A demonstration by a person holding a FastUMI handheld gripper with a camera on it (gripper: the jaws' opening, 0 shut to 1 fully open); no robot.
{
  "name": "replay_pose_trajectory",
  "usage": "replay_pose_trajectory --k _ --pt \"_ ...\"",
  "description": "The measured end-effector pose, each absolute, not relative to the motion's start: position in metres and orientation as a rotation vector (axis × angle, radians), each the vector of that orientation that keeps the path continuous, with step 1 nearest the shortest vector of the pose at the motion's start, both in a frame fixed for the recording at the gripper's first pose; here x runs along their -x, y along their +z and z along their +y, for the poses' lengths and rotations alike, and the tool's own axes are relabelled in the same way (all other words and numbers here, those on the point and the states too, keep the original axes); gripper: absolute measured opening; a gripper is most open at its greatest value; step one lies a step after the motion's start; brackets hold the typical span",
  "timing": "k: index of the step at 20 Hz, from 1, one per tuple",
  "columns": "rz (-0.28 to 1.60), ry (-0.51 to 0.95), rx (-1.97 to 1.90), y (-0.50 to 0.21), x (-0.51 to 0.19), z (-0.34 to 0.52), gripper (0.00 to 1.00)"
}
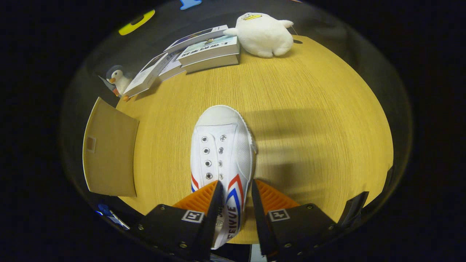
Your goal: Open the storage box then place both shoes into the box .Put the left shoe in first, then the right shoe, with the right side of both shoes facing outward in a uniform manner.
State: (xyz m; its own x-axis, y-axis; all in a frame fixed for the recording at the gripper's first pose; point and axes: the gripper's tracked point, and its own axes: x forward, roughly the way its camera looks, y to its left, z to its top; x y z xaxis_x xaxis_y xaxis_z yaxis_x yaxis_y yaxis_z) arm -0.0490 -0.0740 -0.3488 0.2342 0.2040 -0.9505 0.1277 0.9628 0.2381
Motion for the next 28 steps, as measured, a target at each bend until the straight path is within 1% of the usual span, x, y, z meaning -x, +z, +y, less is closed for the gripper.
replay_pose_trajectory --k 1,2,4,5,6,7,13,18,28 --pt "1.344 0.054 -0.284 -0.35 0.049 -0.074 0.44" --pt "1.348 0.038 -0.265 -0.35 0.05 -0.079 0.44" --pt "1.343 0.024 -0.293 -0.351 0.048 -0.077 0.27" --pt "1.343 0.006 -0.267 -0.348 0.049 -0.084 0.27" --pt "1.298 -0.035 -0.305 -0.345 0.039 -0.086 0.14" --pt "1.306 -0.035 -0.309 -0.347 0.043 -0.081 0.01" --pt "1.271 -0.028 -0.396 -0.319 0.041 -0.061 0.01" --pt "1.227 -0.011 -0.454 -0.282 0.027 -0.035 0.01" --pt "1.172 0.095 -0.501 -0.21 0.005 0.044 0.01"
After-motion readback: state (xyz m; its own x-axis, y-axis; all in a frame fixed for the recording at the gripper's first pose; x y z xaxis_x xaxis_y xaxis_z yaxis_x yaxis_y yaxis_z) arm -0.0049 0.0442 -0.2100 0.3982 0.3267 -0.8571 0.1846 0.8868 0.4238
